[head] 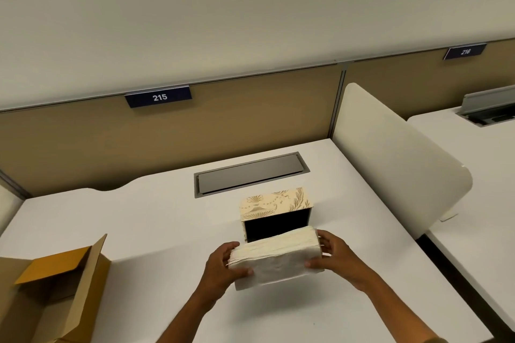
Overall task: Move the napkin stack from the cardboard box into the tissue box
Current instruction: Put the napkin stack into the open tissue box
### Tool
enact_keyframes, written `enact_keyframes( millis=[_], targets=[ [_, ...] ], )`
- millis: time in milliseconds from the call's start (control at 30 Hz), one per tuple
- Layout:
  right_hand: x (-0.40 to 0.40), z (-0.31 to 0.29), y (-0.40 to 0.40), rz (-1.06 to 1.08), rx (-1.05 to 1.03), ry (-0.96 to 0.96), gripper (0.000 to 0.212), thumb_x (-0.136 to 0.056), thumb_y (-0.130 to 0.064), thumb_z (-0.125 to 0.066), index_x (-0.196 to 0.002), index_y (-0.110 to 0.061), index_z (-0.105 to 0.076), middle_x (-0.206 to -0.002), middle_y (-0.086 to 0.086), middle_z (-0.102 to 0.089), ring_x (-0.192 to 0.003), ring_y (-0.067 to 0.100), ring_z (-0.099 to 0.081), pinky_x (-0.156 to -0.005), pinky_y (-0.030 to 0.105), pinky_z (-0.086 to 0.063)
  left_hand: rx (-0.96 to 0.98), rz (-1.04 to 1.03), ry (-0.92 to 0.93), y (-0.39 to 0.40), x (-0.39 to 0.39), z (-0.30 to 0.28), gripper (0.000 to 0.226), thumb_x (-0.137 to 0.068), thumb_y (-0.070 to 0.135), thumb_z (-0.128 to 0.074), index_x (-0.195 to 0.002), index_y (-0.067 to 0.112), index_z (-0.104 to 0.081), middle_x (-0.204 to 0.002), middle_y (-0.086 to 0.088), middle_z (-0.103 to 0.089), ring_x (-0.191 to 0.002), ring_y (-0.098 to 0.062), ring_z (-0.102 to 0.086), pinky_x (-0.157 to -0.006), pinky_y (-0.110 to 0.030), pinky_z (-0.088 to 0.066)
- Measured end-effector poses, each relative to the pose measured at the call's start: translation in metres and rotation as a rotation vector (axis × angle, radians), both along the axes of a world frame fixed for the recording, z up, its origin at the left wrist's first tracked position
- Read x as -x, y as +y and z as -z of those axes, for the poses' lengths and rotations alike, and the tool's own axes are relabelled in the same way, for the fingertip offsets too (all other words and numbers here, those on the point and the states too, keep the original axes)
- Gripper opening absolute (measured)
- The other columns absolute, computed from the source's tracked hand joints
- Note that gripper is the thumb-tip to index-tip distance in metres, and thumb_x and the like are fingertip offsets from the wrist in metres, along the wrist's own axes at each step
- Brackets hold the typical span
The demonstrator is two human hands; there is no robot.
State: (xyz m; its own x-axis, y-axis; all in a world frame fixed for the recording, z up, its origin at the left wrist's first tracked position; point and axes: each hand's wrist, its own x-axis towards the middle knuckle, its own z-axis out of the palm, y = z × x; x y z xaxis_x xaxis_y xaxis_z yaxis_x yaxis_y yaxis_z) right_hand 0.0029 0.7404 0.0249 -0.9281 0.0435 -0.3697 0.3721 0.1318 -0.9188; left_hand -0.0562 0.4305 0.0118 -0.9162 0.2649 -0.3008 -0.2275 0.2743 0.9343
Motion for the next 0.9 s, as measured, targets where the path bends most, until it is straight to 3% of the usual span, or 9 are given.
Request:
enact_keyframes(
  millis=[67,200,333,467,567,733,900],
  targets=[
    [0.007,0.006,0.005,-0.016,-0.034,-0.001,0.095,-0.053,-0.021,-0.094,-0.134,-0.025,-0.044,-0.125,-0.001,-0.061,-0.113,0.015,-0.06,-0.083,0.03,-0.058,0.048,-0.003,0.047,0.007,0.005,0.003,0.065,-0.053,0.015,-0.093,-0.11,0.022,-0.063,-0.109,-0.004,-0.069,-0.103,-0.021,-0.065,-0.084,-0.031,-0.058],
    [0.025,0.019,0.012,-0.053,-0.134,-0.001,0.102,-0.058,-0.015,-0.091,-0.139,-0.03,-0.032,-0.126,-0.003,-0.055,-0.117,0.013,-0.053,-0.081,0.02,-0.054,0.12,-0.008,0.123,0.023,0.016,0.009,0.056,-0.058,0.003,-0.089,-0.101,0.027,-0.061,-0.103,0.003,-0.068,-0.095,-0.017,-0.064,-0.074,-0.017,-0.055],
    [0.044,0.033,0.018,-0.064,-0.251,-0.001,0.112,-0.061,-0.015,-0.089,-0.146,-0.03,-0.019,-0.123,-0.007,-0.053,-0.12,0.014,-0.049,-0.092,0.018,-0.045,0.182,-0.021,0.163,0.034,0.03,0.023,0.06,-0.054,0.005,-0.088,-0.102,0.027,-0.061,-0.098,0.008,-0.069,-0.093,-0.016,-0.064,-0.073,-0.015,-0.054],
    [0.06,0.044,0.022,-0.067,-0.314,0.014,0.1,-0.065,-0.01,-0.086,-0.142,-0.029,-0.027,-0.119,-0.008,-0.054,-0.114,0.012,-0.052,-0.074,0.008,-0.048,0.204,-0.035,0.192,0.045,0.039,0.04,0.059,-0.056,0.006,-0.086,-0.105,0.026,-0.061,-0.098,0.011,-0.07,-0.093,-0.013,-0.063,-0.075,-0.015,-0.053],
    [0.07,0.055,0.024,-0.053,-0.363,0.023,0.089,-0.064,-0.007,-0.085,-0.135,-0.026,-0.037,-0.116,-0.007,-0.059,-0.111,0.014,-0.057,-0.077,0.01,-0.049,0.209,-0.061,0.194,0.053,0.042,0.053,0.062,-0.059,0.006,-0.085,-0.113,0.022,-0.059,-0.107,0.007,-0.067,-0.1,-0.014,-0.062,-0.082,-0.022,-0.053],
    [0.078,0.072,0.024,-0.033,-0.397,0.003,0.071,-0.066,-0.009,-0.085,-0.119,-0.028,-0.042,-0.108,-0.007,-0.063,-0.104,0.013,-0.061,-0.074,0.011,-0.053,0.238,-0.066,0.193,0.061,0.045,0.074,0.067,-0.063,0.002,-0.082,-0.12,0.025,-0.056,-0.115,0.008,-0.064,-0.106,-0.007,-0.059,-0.081,-0.008,-0.048],
    [0.079,0.088,0.023,-0.041,-0.431,-0.041,0.067,-0.067,-0.011,-0.083,-0.119,-0.026,-0.043,-0.105,-0.009,-0.06,-0.1,0.011,-0.061,-0.071,0.011,-0.053,0.292,-0.006,0.186,0.061,0.047,0.1,0.072,-0.066,0.009,-0.08,-0.13,0.026,-0.051,-0.126,0.008,-0.059,-0.116,-0.011,-0.055,-0.1,-0.034,-0.05]
  ],
)
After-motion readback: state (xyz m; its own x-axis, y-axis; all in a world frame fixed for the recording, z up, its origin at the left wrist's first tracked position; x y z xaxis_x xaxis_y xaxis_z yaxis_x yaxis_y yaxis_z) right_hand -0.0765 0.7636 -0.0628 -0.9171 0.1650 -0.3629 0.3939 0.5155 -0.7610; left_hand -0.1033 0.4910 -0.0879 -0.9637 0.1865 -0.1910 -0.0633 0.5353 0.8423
